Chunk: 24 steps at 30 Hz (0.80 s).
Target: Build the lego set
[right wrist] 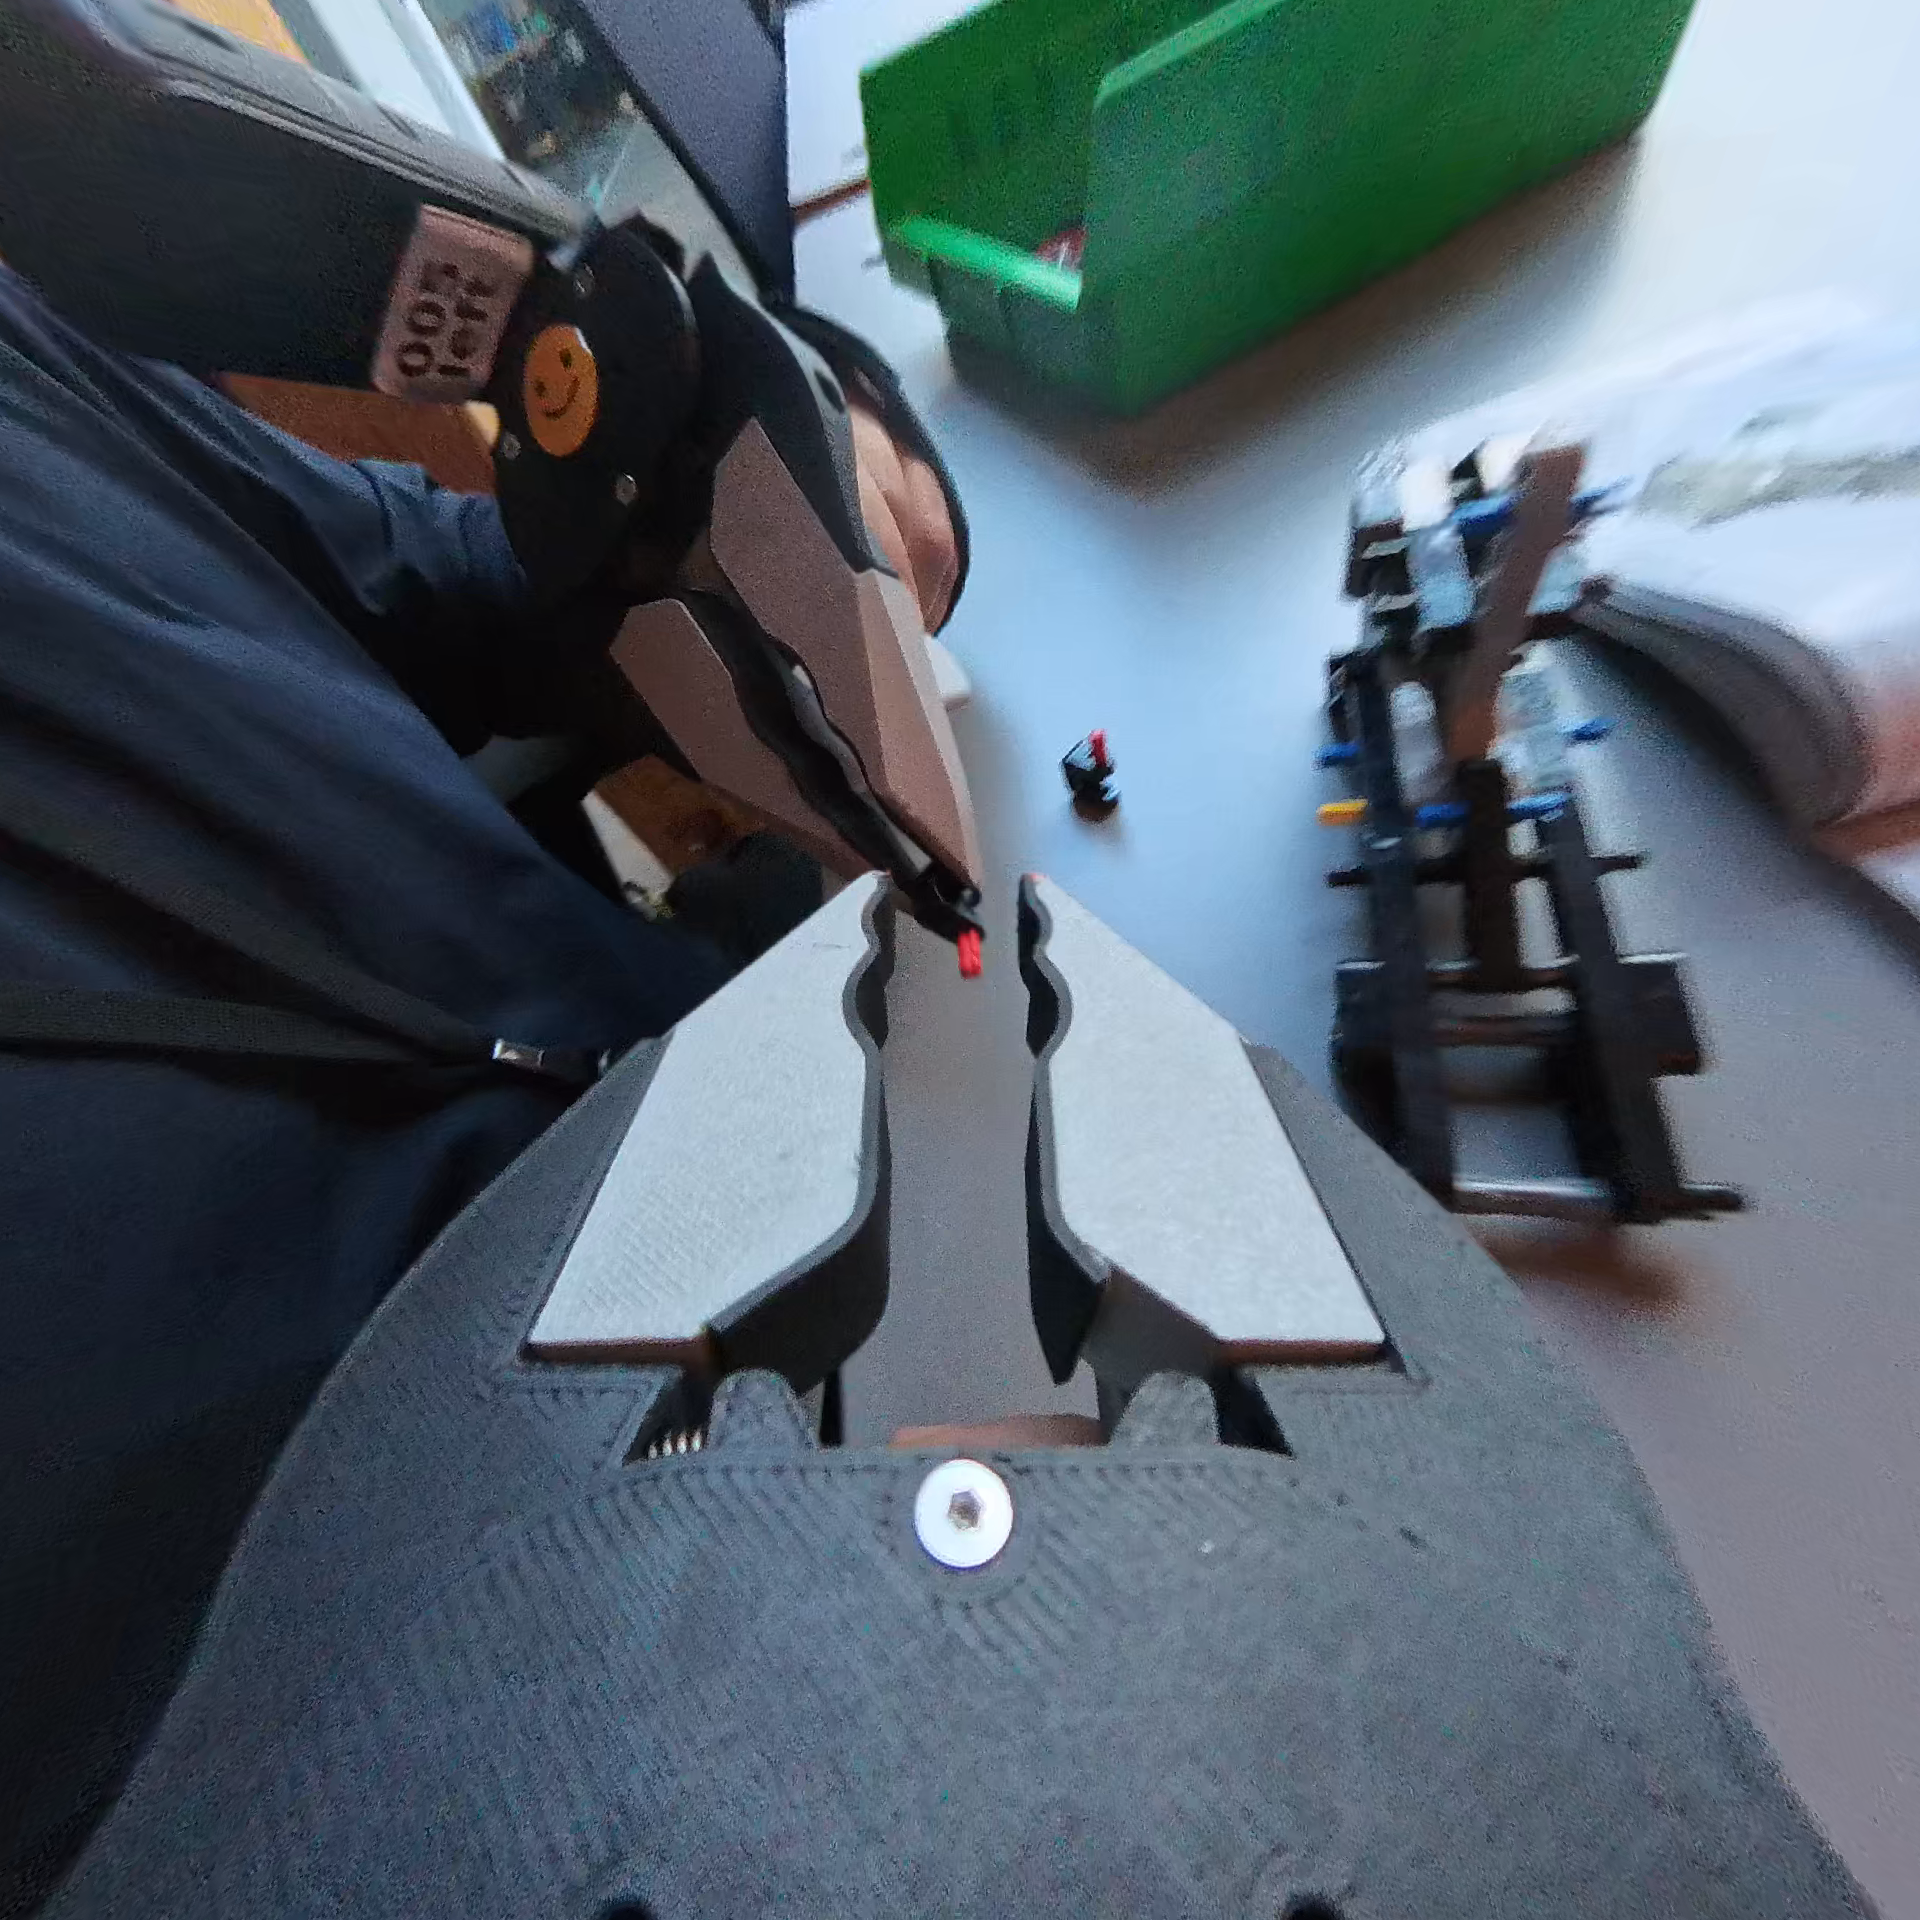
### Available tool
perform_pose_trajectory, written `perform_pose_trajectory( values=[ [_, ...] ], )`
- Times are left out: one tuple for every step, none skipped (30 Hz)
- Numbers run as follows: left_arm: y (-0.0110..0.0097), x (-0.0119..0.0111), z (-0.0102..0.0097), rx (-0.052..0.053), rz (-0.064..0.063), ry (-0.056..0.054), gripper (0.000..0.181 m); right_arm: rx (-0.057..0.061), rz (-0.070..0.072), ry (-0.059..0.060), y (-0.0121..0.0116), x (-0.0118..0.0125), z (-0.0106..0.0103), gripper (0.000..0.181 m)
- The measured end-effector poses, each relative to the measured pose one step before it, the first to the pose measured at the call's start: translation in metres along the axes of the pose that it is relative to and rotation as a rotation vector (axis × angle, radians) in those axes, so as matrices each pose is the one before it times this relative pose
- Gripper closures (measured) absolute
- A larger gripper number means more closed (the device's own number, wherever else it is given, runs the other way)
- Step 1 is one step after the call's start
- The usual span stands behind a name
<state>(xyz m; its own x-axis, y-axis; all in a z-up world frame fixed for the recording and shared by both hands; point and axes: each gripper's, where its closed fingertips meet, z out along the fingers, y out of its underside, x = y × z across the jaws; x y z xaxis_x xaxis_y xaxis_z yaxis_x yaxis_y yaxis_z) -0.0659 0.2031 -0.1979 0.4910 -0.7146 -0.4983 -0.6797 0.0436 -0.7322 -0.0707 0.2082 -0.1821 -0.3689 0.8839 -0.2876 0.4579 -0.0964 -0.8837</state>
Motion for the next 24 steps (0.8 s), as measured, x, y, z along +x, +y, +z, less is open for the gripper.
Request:
perform_pose_trajectory(
  values=[
    [0.00084, -0.00535, -0.00474, 0.0215, -0.02, -0.0173, 0.176, 0.028, -0.029, 0.0213, -0.00475, 0.00519, -0.00521, 0.16],
    [0.00097, -0.00395, -0.0064, 0.027, -0.0279, -0.0028, 0.176, 0.0167, -0.0266, 0.0249, -0.00253, 0.00642, -0.00513, 0.16],
    [0.00016, -0.00372, -0.0084, 0.0394, -0.0349, 0.0062, 0.176, 0.0125, -0.0301, 0.0254, -0.00095, 0.00665, -0.00489, 0.159],
    [-0.00048, -0.00364, -0.01014, 0.0504, -0.0354, 0.0122, 0.176, 0.0169, -0.0343, 0.028, -0.00075, 0.00698, -0.00496, 0.159],
    [-0.00083, -0.00351, -0.01125, 0.0536, -0.0316, 0.0148, 0.176, 0.0183, -0.0352, 0.0298, -0.00011, 0.00725, -0.00503, 0.159],
    [-0.00012, -0.00426, -0.0108, 0.044, -0.0282, 0.0086, 0.176, 0.0174, -0.0339, 0.0333, 0.0003, 0.00808, -0.0051, 0.159],
    [0.00135, -0.0067, -0.00997, 0.0259, -0.0262, -0.0108, 0.177, 0.0188, -0.0323, 0.0398, 0.00042, 0.0094, -0.00539, 0.159],
    [0.00191, -0.00832, -0.00866, 0.0165, -0.0206, -0.0261, 0.177, 0.0205, -0.0245, 0.0413, -0.00005, 0.01024, -0.00541, 0.159],
    [0.00179, -0.00758, -0.00704, 0.0103, -0.0172, -0.0237, 0.177, 0.025, -0.0069, 0.0368, -0.00199, 0.01007, -0.0054, 0.159],
    [0.00214, -0.0063, -0.00533, -0.0006, -0.0169, -0.0158, 0.176, 0.0294, 0.0016, 0.0366, -0.00359, 0.01036, -0.0051, 0.161],
    [0.00399, -0.00703, -0.00367, -0.0119, -0.0138, -0.0256, 0.176, 0.0141, 0.0075, 0.0436, -0.00219, 0.01076, -0.00436, 0.16],
    [0.00534, -0.0074, -0.00226, -0.0226, -0.0098, -0.0322, 0.177, 0.0011, 0.004, 0.0409, 0.00026, 0.00903, -0.0035, 0.157],
    [0.00421, -0.00582, -0.0015, -0.0198, -0.0094, -0.0278, 0.176, 0.003, 0.0005, 0.0323, 0.00128, 0.00598, -0.00254, 0.155],
    [0.00033, -0.00338, -0.00127, 0.0019, -0.0114, -0.0164, 0.176, 0.005, 0.0014, 0.0208, 0.0008, 0.00276, -0.00123, 0.156],
    [-0.00165, -0.00172, -0.00105, 0.0134, -0.0135, -0.0066, 0.176, 0.0036, -0.005, 0.0083, -0.00024, 0.00018, -0.00048, 0.156],
    [-0.00098, -0.00214, -0.00083, 0.0089, -0.011, -0.0085, 0.176, -0.0025, -0.0133, 0.0094, 0.00038, -0.00015, 0.00049, 0.156],
    [-0.00065, -0.00167, -0.00041, 0.0061, -0.0056, -0.0056, 0.176, -0.0114, -0.0138, 0.0018, 0.00153, -0.00126, 0.00127, 0.156],
    [-0.00013, -0.00022, 0.00014, 0.0029, -0.0068, 0.0051, 0.176, -0.0147, -0.0144, -0.006, 0.00189, -0.00249, 0.00173, 0.156],
    [0.00018, -0.00058, 0.00049, 0.0003, -0.0079, 0.0041, 0.176, -0.0139, -0.0155, -0.0048, 0.00164, -0.00242, 0.00149, 0.156],
    [0.0007, -0.00111, 0.00053, -0.0035, -0.0098, 0.0011, 0.176, -0.0087, -0.0158, 0.0005, 0.00092, -0.00178, 0.00097, 0.155],
    [0.00022, -0.00155, 0.00038, -0.0005, -0.006, -0.0038, 0.176, -0.0057, -0.0142, 0.0055, 0.00049, -0.00091, 0.00066, 0.156],
    [-0.00078, -0.00118, -0.0001, 0.0066, 0.0001, -0.0043, 0.176, -0.0051, -0.0109, 0.0023, 0.00049, -0.00091, 0.00059, 0.156],
    [-0.00064, -0.00065, 0.00009, 0.0043, 0.0009, -0.0033, 0.177, -0.0027, -0.0061, -0.005, 0.0001, -0.00155, 0.00052, 0.156],
    [0.00061, -0.00031, 0.00068, -0.0044, -0.0025, -0.001, 0.176, 0.0022, -0.0034, -0.0094, -0.00057, -0.00224, 0.00045, 0.156]
  ],
)
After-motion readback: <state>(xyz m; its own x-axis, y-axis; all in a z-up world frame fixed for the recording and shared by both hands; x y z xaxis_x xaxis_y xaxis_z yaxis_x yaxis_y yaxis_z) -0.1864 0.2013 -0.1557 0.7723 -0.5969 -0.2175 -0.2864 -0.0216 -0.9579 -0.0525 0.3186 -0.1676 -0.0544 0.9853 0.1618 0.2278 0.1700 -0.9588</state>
